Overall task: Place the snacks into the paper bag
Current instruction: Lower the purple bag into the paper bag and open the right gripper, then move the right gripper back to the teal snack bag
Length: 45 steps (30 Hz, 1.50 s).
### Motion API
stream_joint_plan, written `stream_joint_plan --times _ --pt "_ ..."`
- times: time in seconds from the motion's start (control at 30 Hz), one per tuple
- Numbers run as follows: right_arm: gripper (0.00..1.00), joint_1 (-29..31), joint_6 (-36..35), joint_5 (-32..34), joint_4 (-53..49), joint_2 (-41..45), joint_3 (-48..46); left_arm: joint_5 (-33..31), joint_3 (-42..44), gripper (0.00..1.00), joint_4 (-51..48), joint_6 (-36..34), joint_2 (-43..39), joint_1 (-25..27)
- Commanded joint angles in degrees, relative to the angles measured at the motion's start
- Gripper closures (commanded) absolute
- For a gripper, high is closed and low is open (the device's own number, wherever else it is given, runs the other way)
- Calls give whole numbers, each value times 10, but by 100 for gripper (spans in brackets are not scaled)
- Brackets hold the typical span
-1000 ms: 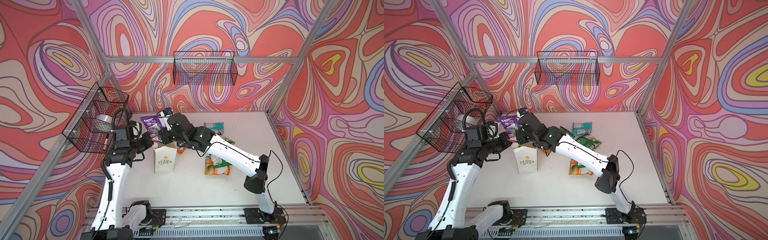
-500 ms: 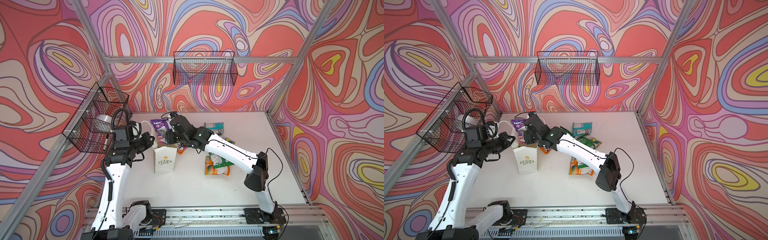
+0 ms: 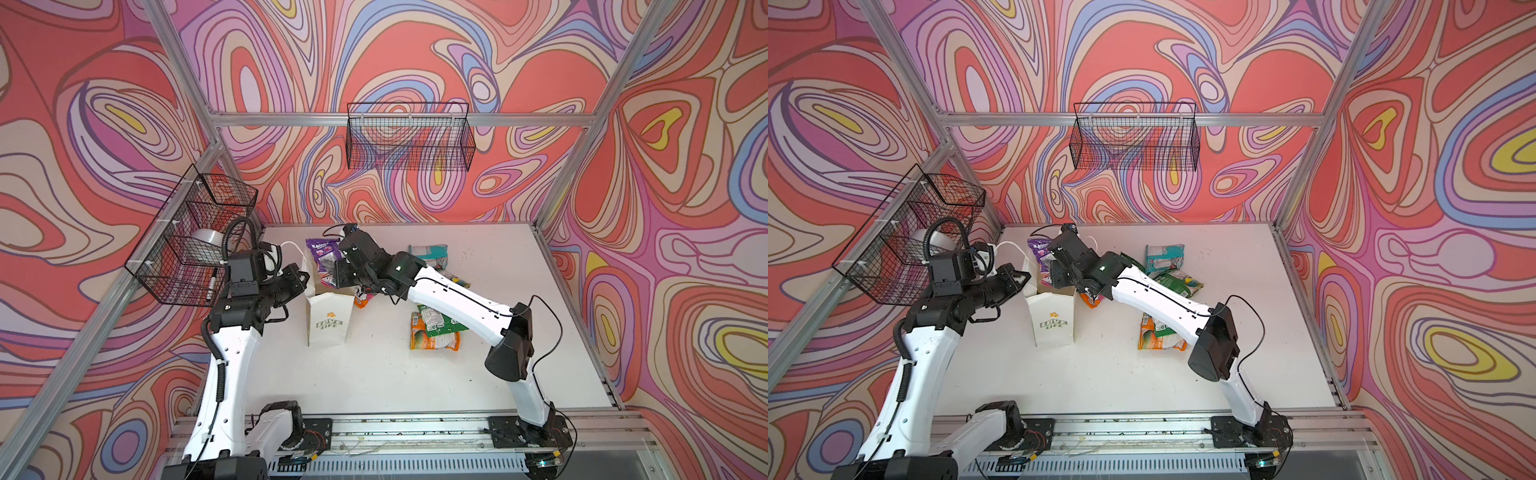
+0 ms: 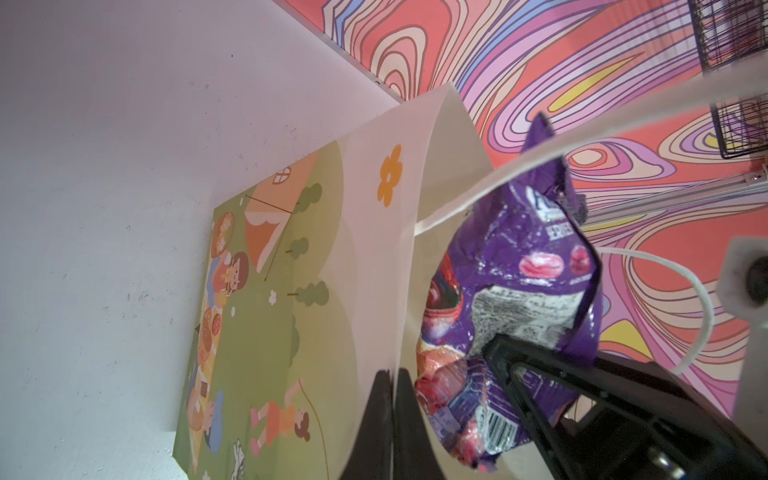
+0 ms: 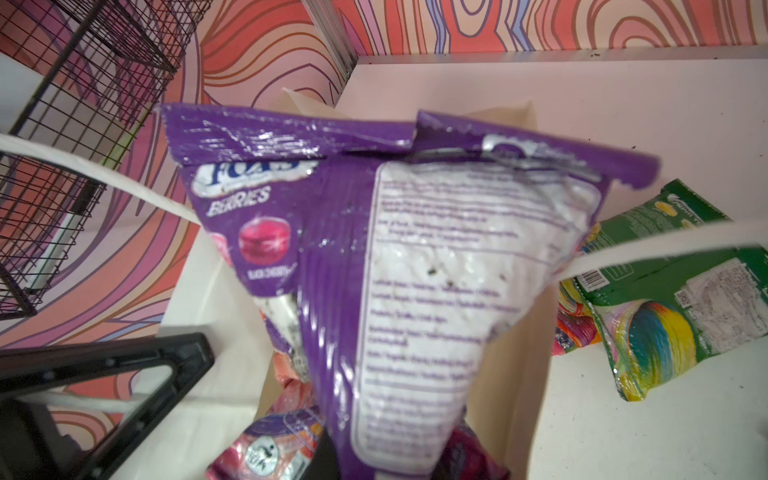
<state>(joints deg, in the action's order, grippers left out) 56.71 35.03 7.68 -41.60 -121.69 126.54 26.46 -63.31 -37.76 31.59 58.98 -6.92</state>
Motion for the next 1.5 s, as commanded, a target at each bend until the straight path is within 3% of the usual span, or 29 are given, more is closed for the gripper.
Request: stream_joint_plan --times 0.0,0.53,0.7,0.87,1.17,1.33,1.47 --pt "83 3 0 4 6 -6 18 13 2 100 29 5 -9 -6" --pt "35 34 -80 -3 -2 5 83 14 4 100 30 7 -8 -10" --pt "25 43 -123 29 -25 34 114 13 4 100 29 7 -9 -10" --pt "13 43 -160 114 -27 85 70 9 4 100 26 8 -9 -12" --pt "2 43 -174 210 -10 187 -53 -26 -7 100 1 0 -7 -12" --pt "2 41 -173 273 -25 243 -109 -57 -17 100 -17 -11 -8 -11" --pt "2 -6 -126 230 -42 285 -176 -79 -21 100 -30 -22 -11 -11"
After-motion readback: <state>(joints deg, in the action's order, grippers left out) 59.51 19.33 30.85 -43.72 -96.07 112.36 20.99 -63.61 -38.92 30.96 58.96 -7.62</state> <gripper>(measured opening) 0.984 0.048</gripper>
